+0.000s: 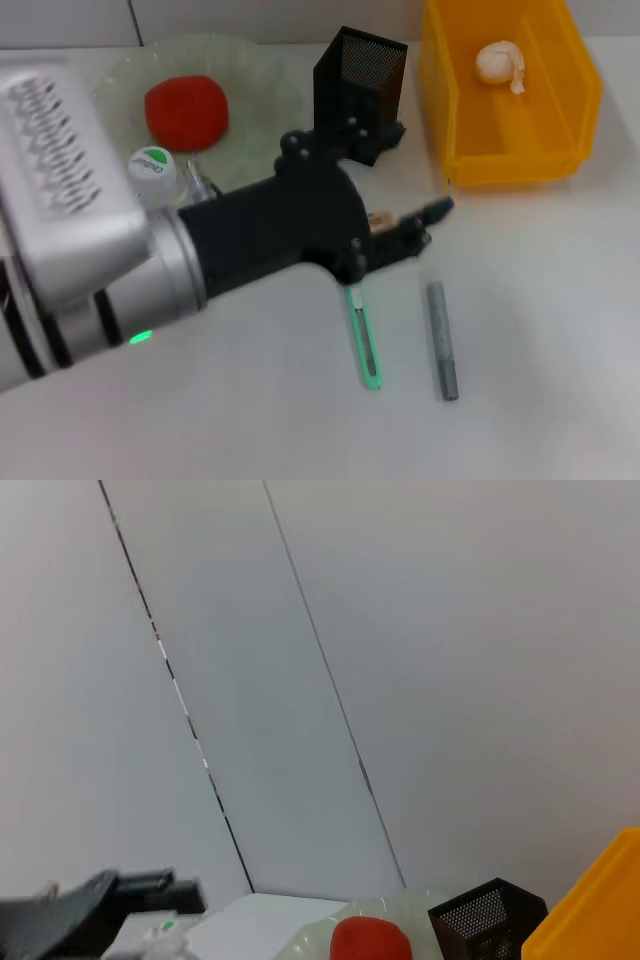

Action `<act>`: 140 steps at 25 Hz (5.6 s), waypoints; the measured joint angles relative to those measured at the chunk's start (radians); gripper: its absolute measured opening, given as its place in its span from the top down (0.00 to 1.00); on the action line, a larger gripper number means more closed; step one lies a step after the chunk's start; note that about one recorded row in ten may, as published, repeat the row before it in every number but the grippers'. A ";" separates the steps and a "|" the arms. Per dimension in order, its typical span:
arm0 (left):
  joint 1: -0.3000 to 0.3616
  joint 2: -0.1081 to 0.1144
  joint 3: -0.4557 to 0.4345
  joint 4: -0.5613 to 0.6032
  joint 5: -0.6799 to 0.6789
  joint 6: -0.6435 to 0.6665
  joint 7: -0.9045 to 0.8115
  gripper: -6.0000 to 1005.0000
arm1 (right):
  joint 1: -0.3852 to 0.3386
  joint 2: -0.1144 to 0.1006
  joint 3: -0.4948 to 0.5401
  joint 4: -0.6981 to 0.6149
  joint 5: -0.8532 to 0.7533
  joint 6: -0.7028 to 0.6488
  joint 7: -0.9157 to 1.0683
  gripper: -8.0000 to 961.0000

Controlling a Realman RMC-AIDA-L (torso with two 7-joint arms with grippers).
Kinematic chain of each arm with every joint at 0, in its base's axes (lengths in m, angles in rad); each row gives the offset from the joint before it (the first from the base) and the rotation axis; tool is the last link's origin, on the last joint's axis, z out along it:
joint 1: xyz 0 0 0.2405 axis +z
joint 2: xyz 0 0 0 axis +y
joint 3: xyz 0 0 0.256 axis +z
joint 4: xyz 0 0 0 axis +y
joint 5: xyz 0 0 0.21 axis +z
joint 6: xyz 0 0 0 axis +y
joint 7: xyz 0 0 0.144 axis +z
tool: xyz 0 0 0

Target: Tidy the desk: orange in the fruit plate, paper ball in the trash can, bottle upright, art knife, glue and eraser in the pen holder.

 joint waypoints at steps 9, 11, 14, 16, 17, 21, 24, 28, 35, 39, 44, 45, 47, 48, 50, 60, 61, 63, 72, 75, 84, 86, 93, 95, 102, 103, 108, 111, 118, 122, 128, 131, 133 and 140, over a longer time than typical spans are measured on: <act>-0.125 -0.003 -0.283 -0.585 -0.191 0.592 0.443 0.18 | -0.007 0.007 -0.014 -0.167 -0.007 -0.042 0.167 0.13; -0.172 0.000 -0.382 -0.753 -0.198 0.702 0.471 0.18 | -0.010 0.010 -0.016 -0.228 -0.019 -0.049 0.219 0.13; -0.178 0.001 -0.411 -0.786 -0.198 0.749 0.465 0.18 | -0.007 0.011 -0.017 -0.221 -0.020 -0.050 0.222 0.13; -0.162 -0.004 -0.402 -0.762 -0.195 0.758 0.468 0.19 | 0.008 0.005 -0.017 -0.165 -0.032 -0.043 0.194 0.13; -0.162 -0.004 -0.402 -0.762 -0.195 0.758 0.468 0.19 | 0.008 0.005 -0.017 -0.165 -0.032 -0.043 0.194 0.13; -0.191 -0.002 -0.399 -0.818 -0.139 0.744 0.500 0.19 | 0.061 0.007 -0.076 -0.228 -0.196 -0.028 0.216 0.13; -0.213 0.002 -0.422 -0.877 -0.111 0.742 0.516 0.19 | 0.085 0.010 -0.161 -0.299 -0.268 0.004 0.295 0.14; -0.209 0.004 -0.480 -0.921 -0.077 0.748 0.569 0.19 | 0.150 0.005 -0.515 -0.462 -0.382 0.132 0.525 0.14; -0.189 0.010 -0.537 -1.003 -0.069 0.754 0.661 0.19 | 0.384 0.002 -0.820 -0.461 -0.664 0.230 0.884 0.14; -0.180 0.012 -0.560 -1.016 -0.056 0.762 0.716 0.19 | 0.578 0.003 -0.905 -0.270 -0.711 0.296 1.092 0.14; -0.197 0.012 -0.605 -1.028 -0.012 0.749 0.714 0.19 | 0.797 0.004 -0.918 0.031 -0.713 0.417 1.201 0.14; -0.199 0.011 -0.610 -1.031 -0.010 0.748 0.714 0.19 | 0.826 0.006 -0.933 0.083 -0.713 0.449 1.208 0.14; -0.208 0.009 -0.622 -1.047 -0.003 0.745 0.715 0.19 | 0.865 0.007 -0.975 0.170 -0.714 0.511 1.212 0.14; -0.224 0.008 -0.633 -1.071 0.001 0.744 0.716 0.19 | 0.890 0.009 -1.013 0.239 -0.713 0.565 1.222 0.14; -0.224 0.008 -0.633 -1.071 0.001 0.744 0.716 0.19 | 0.897 0.010 -1.026 0.265 -0.712 0.588 1.228 0.14; -0.324 0.002 -0.633 -1.169 0.003 0.670 0.723 0.19 | 0.871 0.015 -1.228 0.332 -0.560 0.739 1.290 0.14; -0.325 0.001 -0.635 -1.169 0.003 0.670 0.719 0.19 | 0.879 0.015 -1.276 0.333 -0.549 0.737 1.323 0.14; -0.324 0.001 -0.635 -1.169 0.003 0.671 0.718 0.19 | 0.890 0.015 -1.310 0.326 -0.545 0.723 1.347 0.14; -0.309 0.001 -0.637 -1.171 0.002 0.679 0.716 0.19 | 0.907 0.015 -1.321 0.310 -0.527 0.666 1.353 0.15; -0.308 0.001 -0.637 -1.172 -0.002 0.681 0.715 0.19 | 0.912 0.015 -1.339 0.314 -0.527 0.658 1.353 0.15; -0.306 0.001 -0.637 -1.172 0.001 0.681 0.713 0.19 | 0.917 0.015 -1.389 0.329 -0.526 0.654 1.354 0.19; -0.305 0.001 -0.637 -1.172 0.002 0.681 0.713 0.19 | 0.915 0.015 -1.402 0.334 -0.519 0.666 1.354 0.19; -0.307 0.001 -0.637 -1.172 0.002 0.673 0.713 0.19 | 0.922 0.015 -1.429 0.349 -0.497 0.682 1.354 0.22; -0.309 0.001 -0.637 -1.172 0.002 0.672 0.713 0.19 | 0.928 0.015 -1.431 0.361 -0.497 0.683 1.354 0.23; -0.319 0.000 -0.637 -1.172 0.002 0.671 0.700 0.19 | 0.939 0.015 -1.440 0.373 -0.497 0.684 1.354 0.25; -0.321 0.000 -0.637 -1.172 0.002 0.671 0.700 0.19 | 0.944 0.015 -1.439 0.381 -0.497 0.683 1.354 0.26; -0.335 0.000 -0.636 -1.171 0.001 0.671 0.699 0.19 | 0.966 0.015 -1.433 0.431 -0.497 0.692 1.354 0.28; -0.338 0.000 -0.634 -1.171 0.001 0.671 0.699 0.19 | 0.966 0.015 -1.432 0.432 -0.497 0.700 1.354 0.29; -0.338 0.000 -0.631 -1.171 0.002 0.671 0.700 0.19 | 0.967 0.015 -1.436 0.433 -0.475 0.713 1.354 0.48; -0.338 0.000 -0.629 -1.171 0.002 0.671 0.701 0.19 | 0.971 0.015 -1.436 0.433 -0.474 0.711 1.354 0.57; -0.342 0.000 -0.629 -1.171 0.002 0.671 0.701 0.19 | 0.972 0.015 -1.440 0.438 -0.473 0.711 1.354 0.61; -0.345 0.000 -0.629 -1.171 0.002 0.661 0.702 0.19 | 0.972 0.015 -1.440 0.439 -0.472 0.711 1.354 0.60; -0.345 -0.001 -0.629 -1.171 0.002 0.660 0.702 0.19 | 0.971 0.015 -1.440 0.441 -0.472 0.711 1.354 0.60; -0.353 -0.002 -0.629 -1.183 0.002 0.657 0.706 0.19 | 0.970 0.015 -1.440 0.447 -0.469 0.720 1.354 0.60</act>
